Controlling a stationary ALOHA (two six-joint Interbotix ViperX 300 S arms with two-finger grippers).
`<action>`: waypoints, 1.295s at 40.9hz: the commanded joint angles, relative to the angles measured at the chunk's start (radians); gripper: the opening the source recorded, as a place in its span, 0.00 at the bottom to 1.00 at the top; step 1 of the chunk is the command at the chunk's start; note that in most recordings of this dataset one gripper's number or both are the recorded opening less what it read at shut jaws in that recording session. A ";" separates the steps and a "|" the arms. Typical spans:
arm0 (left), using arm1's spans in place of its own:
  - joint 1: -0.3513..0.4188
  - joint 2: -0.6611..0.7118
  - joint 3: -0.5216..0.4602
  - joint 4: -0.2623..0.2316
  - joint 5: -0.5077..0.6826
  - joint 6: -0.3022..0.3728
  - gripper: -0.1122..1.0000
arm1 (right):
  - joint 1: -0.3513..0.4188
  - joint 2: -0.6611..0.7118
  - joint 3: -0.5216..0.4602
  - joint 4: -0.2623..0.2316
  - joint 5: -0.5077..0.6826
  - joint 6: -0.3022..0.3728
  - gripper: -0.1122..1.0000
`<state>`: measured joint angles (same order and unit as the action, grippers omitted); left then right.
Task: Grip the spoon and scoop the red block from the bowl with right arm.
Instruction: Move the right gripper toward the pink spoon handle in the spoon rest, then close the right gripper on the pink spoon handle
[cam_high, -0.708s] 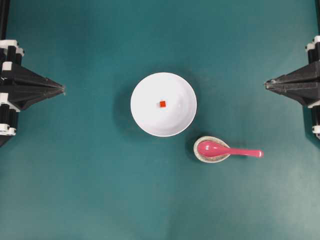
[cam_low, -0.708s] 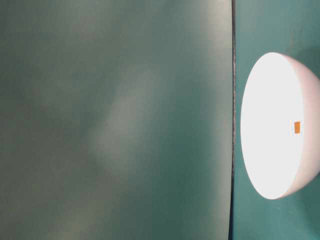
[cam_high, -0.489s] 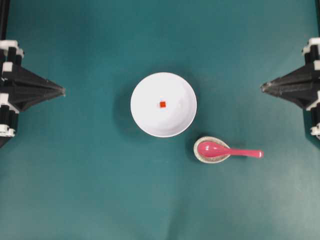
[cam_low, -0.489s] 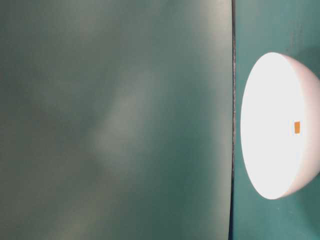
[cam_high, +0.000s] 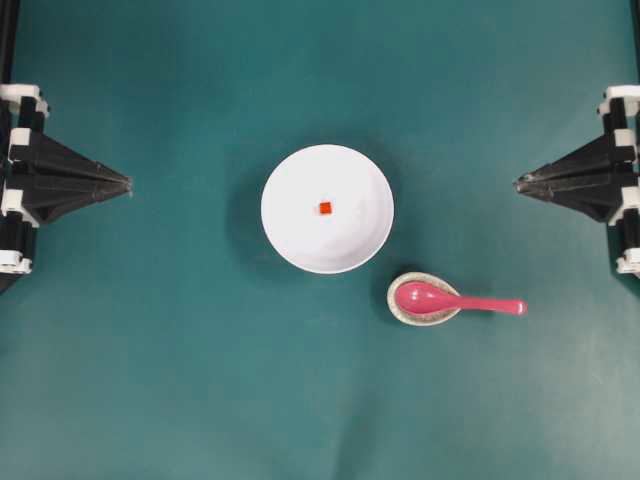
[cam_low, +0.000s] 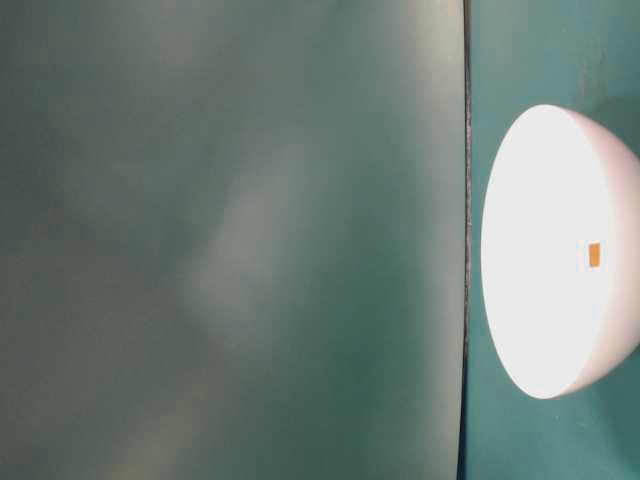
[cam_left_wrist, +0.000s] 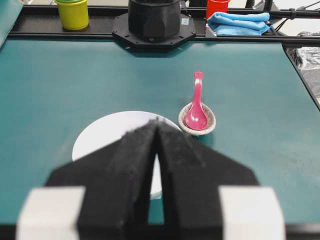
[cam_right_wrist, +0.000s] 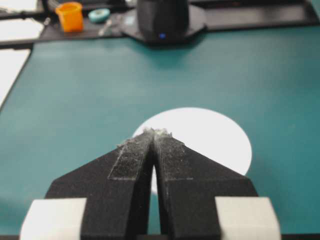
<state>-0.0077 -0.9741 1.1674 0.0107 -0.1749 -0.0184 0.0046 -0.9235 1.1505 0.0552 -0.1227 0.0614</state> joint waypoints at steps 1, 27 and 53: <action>-0.002 0.003 -0.028 0.003 -0.006 0.002 0.10 | 0.005 0.018 -0.015 0.018 0.000 0.014 0.22; -0.002 0.003 -0.026 0.003 -0.005 -0.002 0.10 | 0.396 0.531 0.213 0.359 -0.653 0.094 0.52; -0.002 0.009 -0.014 0.002 -0.003 0.000 0.10 | 0.678 0.891 0.195 0.724 -0.853 0.087 0.52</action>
<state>-0.0077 -0.9710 1.1674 0.0107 -0.1749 -0.0199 0.6765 -0.0368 1.3576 0.7762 -0.9664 0.1503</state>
